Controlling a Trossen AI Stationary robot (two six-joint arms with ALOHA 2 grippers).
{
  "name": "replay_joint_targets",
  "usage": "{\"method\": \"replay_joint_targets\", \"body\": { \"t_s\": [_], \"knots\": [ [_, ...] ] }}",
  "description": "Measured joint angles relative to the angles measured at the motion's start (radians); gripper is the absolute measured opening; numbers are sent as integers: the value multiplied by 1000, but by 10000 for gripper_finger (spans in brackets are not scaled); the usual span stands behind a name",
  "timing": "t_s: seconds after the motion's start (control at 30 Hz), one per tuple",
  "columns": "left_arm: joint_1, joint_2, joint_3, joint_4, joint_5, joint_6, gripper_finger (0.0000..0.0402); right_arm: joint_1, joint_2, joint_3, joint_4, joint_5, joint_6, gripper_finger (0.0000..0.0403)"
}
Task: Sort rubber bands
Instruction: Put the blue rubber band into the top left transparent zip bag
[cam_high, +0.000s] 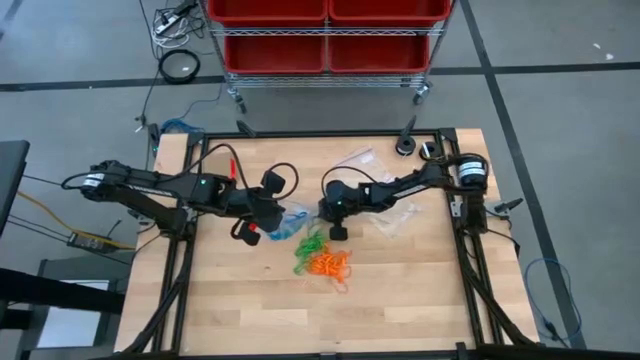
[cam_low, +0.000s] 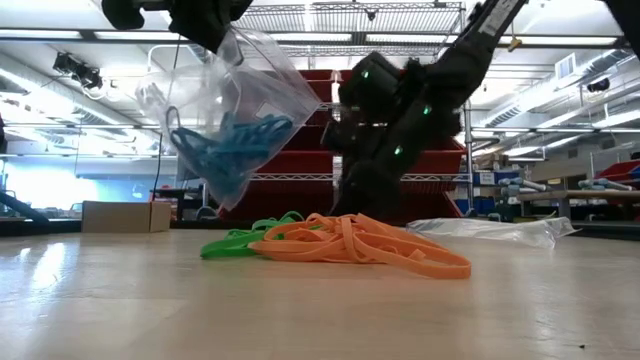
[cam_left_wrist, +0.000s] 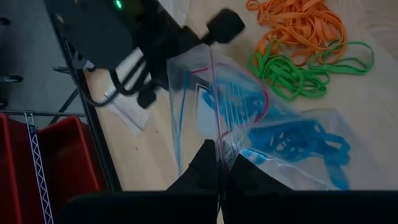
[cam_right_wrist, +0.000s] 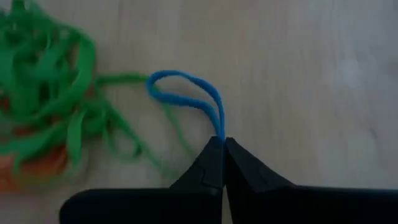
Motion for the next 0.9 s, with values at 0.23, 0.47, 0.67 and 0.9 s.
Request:
{"method": "replay_joint_targets", "body": {
  "t_s": [0.23, 0.47, 0.67, 0.9],
  "knots": [
    [0, 1, 0, 2, 3, 0, 0, 41, -190, 2, -159, 114, -11, 0],
    [0, 3, 0, 29, 35, 6, 0, 77, -380, 3, -189, 225, -17, 0],
    [0, 3, 0, 57, 56, 12, 0, 109, -476, 3, -139, 294, -45, 0],
    [2, 51, 0, 107, 71, 36, 0, 147, -467, 55, -76, 290, -84, 0]
  ]
}}
